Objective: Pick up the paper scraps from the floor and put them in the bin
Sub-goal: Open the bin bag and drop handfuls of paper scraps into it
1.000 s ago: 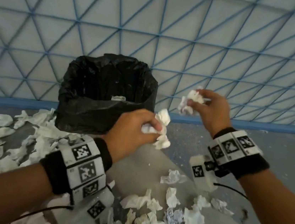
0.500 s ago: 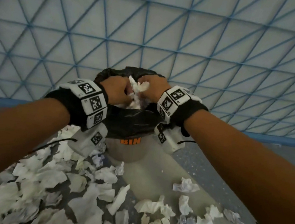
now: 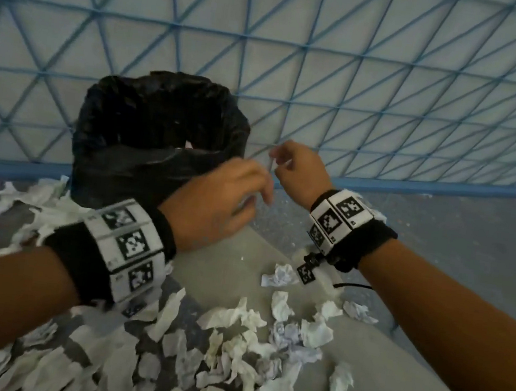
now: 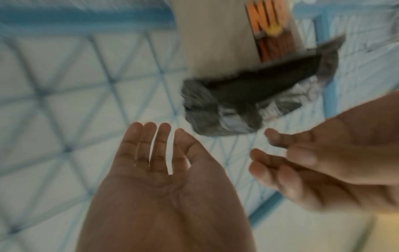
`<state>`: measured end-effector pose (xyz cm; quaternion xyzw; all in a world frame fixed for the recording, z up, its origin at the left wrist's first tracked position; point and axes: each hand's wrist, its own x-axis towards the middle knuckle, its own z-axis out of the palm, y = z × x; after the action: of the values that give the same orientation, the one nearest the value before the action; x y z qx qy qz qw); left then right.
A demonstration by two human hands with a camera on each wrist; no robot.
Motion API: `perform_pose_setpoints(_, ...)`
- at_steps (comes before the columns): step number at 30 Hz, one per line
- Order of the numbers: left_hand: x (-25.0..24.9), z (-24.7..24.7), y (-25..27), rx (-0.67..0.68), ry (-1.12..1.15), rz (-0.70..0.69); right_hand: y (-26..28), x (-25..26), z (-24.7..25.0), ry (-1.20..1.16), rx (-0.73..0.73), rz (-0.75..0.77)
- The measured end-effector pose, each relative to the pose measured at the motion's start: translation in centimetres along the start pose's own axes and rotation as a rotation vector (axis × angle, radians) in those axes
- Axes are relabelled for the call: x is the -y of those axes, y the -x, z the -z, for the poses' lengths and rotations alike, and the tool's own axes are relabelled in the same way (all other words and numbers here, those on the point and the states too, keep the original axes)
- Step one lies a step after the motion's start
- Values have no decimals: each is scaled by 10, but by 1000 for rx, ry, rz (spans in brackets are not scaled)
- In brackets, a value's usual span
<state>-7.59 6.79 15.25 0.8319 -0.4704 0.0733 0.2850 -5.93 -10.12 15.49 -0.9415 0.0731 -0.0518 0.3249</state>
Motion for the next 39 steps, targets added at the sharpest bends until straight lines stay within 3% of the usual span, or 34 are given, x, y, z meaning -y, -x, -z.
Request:
perform_pose_setpoints(2, -10, -52, -2, 194, 25, 32, 14, -46, -10, 76, 86, -113)
perform_pose_setpoints(5, -15, -115, -10, 531, 15, 282, 34, -115, -27, 251, 254, -352)
perform_pose_setpoints(7, -14, -144, -16, 710, 0, 404, 49, -154, -35, 315, 288, -507)
perform_pose_setpoints(12, -15, -199, -19, 898, -53, 530, 92, -214, -30, 311, 355, -773)
perform_pose_setpoints(15, -12, -223, -8, 988, -96, 534, 113, -222, -35, 280, 447, -738)
perform_pose_setpoints(20, -10, -241, 8, 965, -73, 450, 142, -195, -66, 186, 585, -572)
perform_pose_setpoints(24, -20, -238, 7, 970, -63, 441, 150, -186, -76, 209, 576, -534)
perform_pose_setpoints(28, -24, -235, 16, 855, -52, 434, 157, -186, -85, 315, 554, -445)
perform_pose_setpoints(31, -17, -226, 22, 797, 4, 489, 153, -181, -86, 281, 487, -363)
perform_pose_setpoints(36, -4, -180, 11, 457, 306, 728, 107, -165, -54, -29, 168, -396)
perform_pose_setpoints(39, -9, -124, -3, 262, 576, 728, 72, -134, -21, -249, -17, -310)
